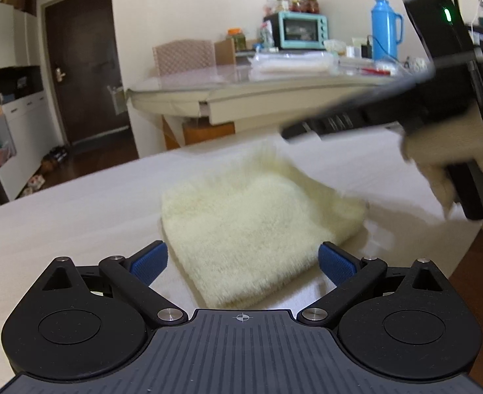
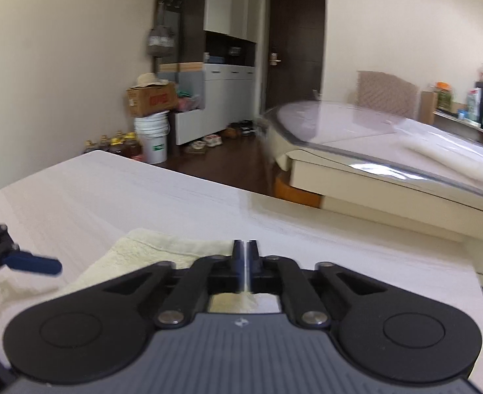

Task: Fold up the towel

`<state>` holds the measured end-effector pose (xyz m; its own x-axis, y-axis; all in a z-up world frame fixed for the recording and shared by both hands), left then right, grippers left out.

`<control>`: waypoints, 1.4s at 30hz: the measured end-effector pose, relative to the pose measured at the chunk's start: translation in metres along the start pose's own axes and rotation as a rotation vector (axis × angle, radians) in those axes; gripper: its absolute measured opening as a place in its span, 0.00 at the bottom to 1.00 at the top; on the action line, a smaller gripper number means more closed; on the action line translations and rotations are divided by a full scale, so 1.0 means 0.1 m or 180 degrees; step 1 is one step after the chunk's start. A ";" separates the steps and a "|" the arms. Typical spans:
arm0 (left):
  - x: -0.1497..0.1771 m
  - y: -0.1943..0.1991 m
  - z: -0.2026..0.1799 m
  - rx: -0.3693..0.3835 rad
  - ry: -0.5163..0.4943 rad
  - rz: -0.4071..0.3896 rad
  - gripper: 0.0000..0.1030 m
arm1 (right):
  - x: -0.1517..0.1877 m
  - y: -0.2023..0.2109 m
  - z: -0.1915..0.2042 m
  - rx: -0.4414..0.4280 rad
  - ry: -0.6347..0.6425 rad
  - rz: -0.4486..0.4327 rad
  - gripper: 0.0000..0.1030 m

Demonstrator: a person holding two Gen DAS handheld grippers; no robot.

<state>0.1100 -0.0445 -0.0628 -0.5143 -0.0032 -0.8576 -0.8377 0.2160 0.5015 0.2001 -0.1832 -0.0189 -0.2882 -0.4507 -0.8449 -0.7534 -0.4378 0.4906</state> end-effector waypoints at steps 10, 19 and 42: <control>-0.21 -0.03 0.15 -0.0138 0.0070 -0.0135 0.98 | 0.00 -0.18 -0.12 -0.0182 -0.0210 0.0080 0.20; -0.14 -0.05 0.13 -0.0089 0.0083 -0.0082 0.98 | -0.07 -0.37 -0.03 -0.0292 -0.0156 0.0071 0.08; -0.55 -0.64 0.46 -0.0540 0.0194 0.0171 0.96 | 0.12 -0.31 0.01 0.0007 -0.0079 0.0330 0.11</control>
<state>0.2003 -0.0127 -0.0527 -0.5649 -0.0562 -0.8232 -0.8251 0.0498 0.5628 0.2198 -0.1740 -0.0443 -0.3791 -0.4740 -0.7947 -0.7202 -0.3881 0.5750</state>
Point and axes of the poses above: each gripper's, at about its wrist camera, not at the fingertips, and y roughly against the way its jaws point, z to its left, x to its underside, the point moved 3 cm from there along -y, roughly the way its jaws point, and after that the axes turned 14 degrees about y, right-handed, at the moved point
